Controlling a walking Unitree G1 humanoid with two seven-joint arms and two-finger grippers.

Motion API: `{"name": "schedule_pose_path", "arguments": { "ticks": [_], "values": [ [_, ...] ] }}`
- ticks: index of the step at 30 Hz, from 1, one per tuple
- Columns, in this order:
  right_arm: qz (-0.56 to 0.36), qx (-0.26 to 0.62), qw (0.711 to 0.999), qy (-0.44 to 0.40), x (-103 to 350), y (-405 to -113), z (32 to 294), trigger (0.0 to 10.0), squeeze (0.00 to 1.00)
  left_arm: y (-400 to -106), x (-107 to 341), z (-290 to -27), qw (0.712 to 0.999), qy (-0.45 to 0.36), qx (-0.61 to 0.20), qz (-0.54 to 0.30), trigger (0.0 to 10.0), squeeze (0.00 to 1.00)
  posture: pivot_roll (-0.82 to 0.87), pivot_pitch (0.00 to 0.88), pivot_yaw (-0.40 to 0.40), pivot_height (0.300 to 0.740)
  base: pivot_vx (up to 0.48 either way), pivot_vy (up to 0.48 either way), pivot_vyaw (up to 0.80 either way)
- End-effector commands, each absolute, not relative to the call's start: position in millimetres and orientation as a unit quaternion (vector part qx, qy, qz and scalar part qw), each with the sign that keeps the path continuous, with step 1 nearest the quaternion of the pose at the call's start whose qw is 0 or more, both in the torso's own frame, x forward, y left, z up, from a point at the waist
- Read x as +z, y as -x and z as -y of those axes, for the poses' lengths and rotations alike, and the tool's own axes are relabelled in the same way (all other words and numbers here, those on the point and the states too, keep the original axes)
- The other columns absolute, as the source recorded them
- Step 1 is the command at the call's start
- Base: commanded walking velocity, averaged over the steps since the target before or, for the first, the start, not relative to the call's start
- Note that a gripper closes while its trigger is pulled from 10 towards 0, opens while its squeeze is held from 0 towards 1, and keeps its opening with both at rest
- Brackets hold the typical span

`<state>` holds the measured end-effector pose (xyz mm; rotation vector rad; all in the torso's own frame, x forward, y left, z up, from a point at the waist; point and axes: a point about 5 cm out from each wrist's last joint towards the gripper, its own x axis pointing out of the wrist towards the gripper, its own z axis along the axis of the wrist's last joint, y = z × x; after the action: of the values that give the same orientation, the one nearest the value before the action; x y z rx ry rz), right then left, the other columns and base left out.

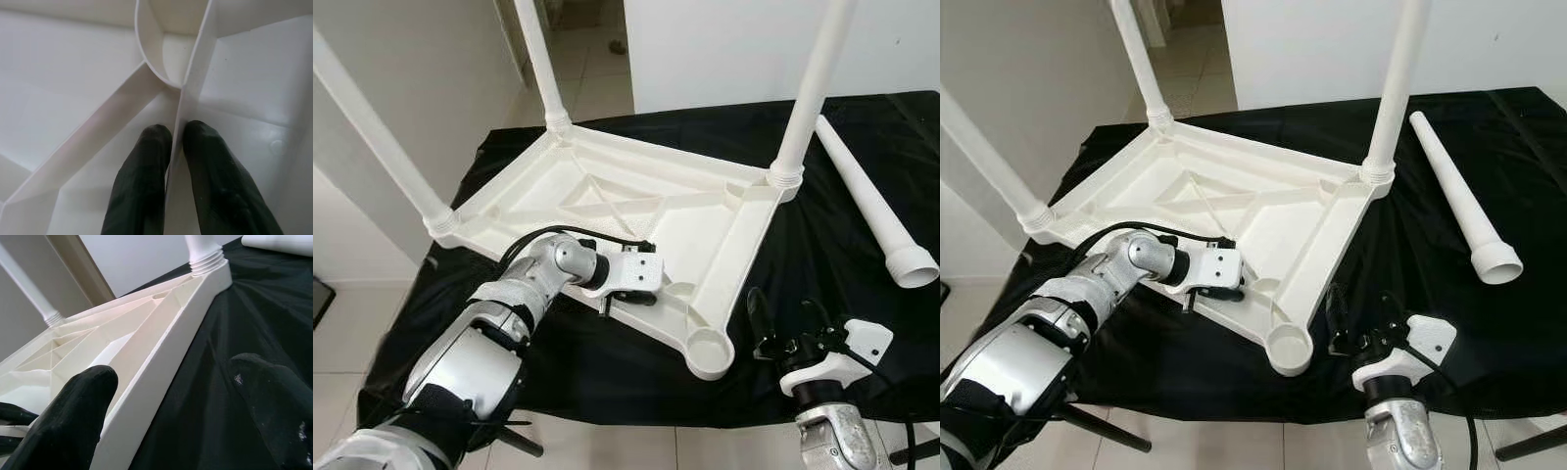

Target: Building children table

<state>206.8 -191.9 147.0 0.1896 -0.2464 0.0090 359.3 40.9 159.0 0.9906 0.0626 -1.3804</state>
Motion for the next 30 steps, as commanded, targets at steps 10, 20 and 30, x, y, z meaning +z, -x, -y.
{"name": "schedule_pose_path", "arguments": {
  "ticks": [10,20,30],
  "values": [
    [0.122,0.009,0.987,-0.103,145.9,-208.5,186.1,10.0,0.00,-358.9,127.7,-65.1,0.753,-0.325,-0.565,-0.092,0.0,0.00,-0.10,0.121,0.202,0.740,0.000,0.000,0.00],
    [0.129,0.009,0.986,-0.110,148.8,-213.0,182.5,10.0,0.00,-364.4,143.3,-42.4,0.822,-0.235,-0.517,-0.043,0.0,0.00,-0.09,0.121,0.191,0.740,0.000,0.000,0.00],
    [0.133,0.025,0.985,-0.107,152.2,-219.5,180.8,10.0,0.00,-341.7,151.1,-3.3,0.773,-0.212,-0.597,0.009,10.0,0.00,-0.09,0.118,0.174,0.740,0.000,0.000,0.00]
  ]
}}
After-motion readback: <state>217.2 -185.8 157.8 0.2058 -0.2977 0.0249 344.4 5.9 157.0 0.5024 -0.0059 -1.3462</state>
